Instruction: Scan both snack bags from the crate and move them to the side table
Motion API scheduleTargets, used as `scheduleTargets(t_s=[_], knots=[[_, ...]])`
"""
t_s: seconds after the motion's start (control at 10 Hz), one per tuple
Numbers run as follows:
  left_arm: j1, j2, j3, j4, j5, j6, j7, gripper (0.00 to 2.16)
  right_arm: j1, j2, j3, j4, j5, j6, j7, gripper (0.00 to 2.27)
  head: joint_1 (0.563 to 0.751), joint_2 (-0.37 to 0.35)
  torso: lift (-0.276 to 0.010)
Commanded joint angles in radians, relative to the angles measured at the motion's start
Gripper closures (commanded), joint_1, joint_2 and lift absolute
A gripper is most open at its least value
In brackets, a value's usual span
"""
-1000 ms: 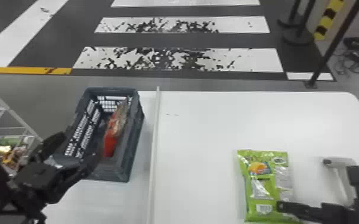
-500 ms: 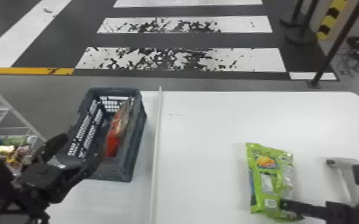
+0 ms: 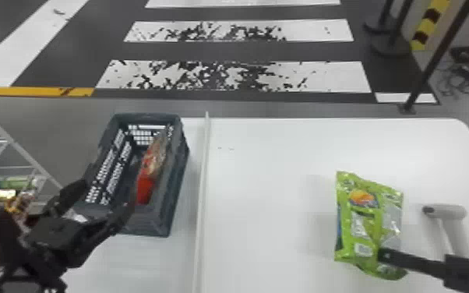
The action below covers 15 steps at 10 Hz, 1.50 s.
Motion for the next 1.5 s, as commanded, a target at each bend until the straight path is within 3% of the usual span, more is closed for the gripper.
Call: scheduleTargets(t_s=[0.0, 0.4, 0.8, 1.2, 1.4], knots=[[0.0, 0.0, -0.007, 0.008, -0.002, -0.007, 0.0, 0.07, 0.008, 0.002, -0.057, -0.056, -0.044, 0.024, -0.022, 2.25, 0.695, 0.074, -0.029], [-0.029, -0.001, -0.031, 0.061, -0.002, -0.01, 0.0, 0.07, -0.101, -0.005, -0.171, -0.019, -0.07, -0.01, -0.186, 2.25, 0.695, -0.027, -0.029], [-0.035, -0.003, -0.031, 0.082, -0.002, -0.013, -0.006, 0.07, -0.265, -0.043, -0.22, 0.181, -0.049, -0.16, -0.353, 2.25, 0.695, -0.146, -0.029], [-0.052, -0.005, -0.041, 0.099, -0.006, -0.016, 0.001, 0.07, -0.398, -0.172, -0.24, 0.533, -0.042, -0.366, -0.466, 2.25, 0.695, -0.283, -0.029], [-0.052, -0.006, -0.042, 0.099, -0.006, -0.016, 0.0, 0.07, -0.397, -0.175, -0.24, 0.59, -0.039, -0.522, -0.62, 2.25, 0.695, -0.35, -0.029]])
